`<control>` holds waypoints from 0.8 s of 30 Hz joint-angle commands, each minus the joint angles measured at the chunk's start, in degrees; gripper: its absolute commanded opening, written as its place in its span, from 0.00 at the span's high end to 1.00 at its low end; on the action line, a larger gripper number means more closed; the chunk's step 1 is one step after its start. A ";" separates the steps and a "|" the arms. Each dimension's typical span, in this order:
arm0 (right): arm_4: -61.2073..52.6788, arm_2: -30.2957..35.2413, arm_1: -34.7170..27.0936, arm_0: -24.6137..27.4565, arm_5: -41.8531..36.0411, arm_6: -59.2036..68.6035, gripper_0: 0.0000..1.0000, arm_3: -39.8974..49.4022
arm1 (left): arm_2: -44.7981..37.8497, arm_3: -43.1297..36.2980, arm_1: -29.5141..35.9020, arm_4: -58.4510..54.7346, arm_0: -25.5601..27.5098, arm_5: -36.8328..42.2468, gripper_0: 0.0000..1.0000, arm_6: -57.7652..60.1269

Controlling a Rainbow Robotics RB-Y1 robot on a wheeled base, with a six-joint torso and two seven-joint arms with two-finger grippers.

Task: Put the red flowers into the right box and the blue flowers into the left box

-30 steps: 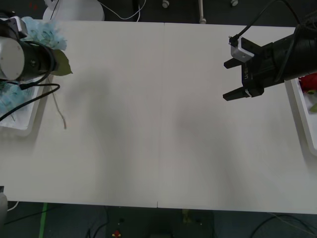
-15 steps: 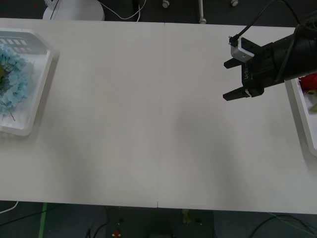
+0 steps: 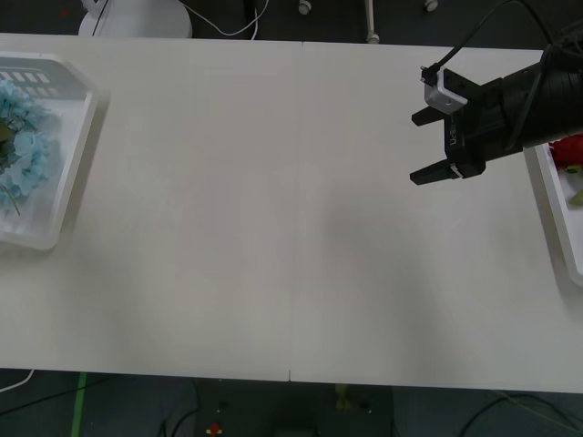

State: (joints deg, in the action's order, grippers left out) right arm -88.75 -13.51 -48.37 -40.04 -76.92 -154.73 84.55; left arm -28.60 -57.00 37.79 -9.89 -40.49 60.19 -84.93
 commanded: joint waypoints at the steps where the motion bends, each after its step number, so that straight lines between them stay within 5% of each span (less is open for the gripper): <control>1: -0.11 -0.20 -2.52 -0.04 0.45 -0.27 0.00 1.41 | -0.41 0.14 3.34 0.22 -2.40 -1.48 0.60 -5.86; 5: -0.11 -0.20 -2.52 -0.04 0.45 -0.27 0.00 1.41 | 0.12 -0.30 3.34 -2.33 -2.40 0.19 0.24 -5.86; 7: -0.11 -0.20 -2.52 -0.04 0.45 -0.27 0.00 1.41 | 0.12 -1.71 3.34 -6.11 -2.40 2.47 0.14 -5.86; 15: -0.11 -0.20 -2.52 -0.04 0.45 -0.27 0.00 1.41 | 0.03 -15.51 3.43 -26.41 -0.29 18.38 0.11 -5.86; 24: -0.11 -0.20 -2.52 -0.04 0.45 -0.27 0.00 1.41 | 4.96 -24.74 3.43 -52.95 8.05 18.29 0.02 -12.19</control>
State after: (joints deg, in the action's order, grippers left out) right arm -88.75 -13.52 -48.37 -40.04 -76.88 -154.73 84.56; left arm -26.57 -79.04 37.87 -58.00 -34.82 78.50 -88.45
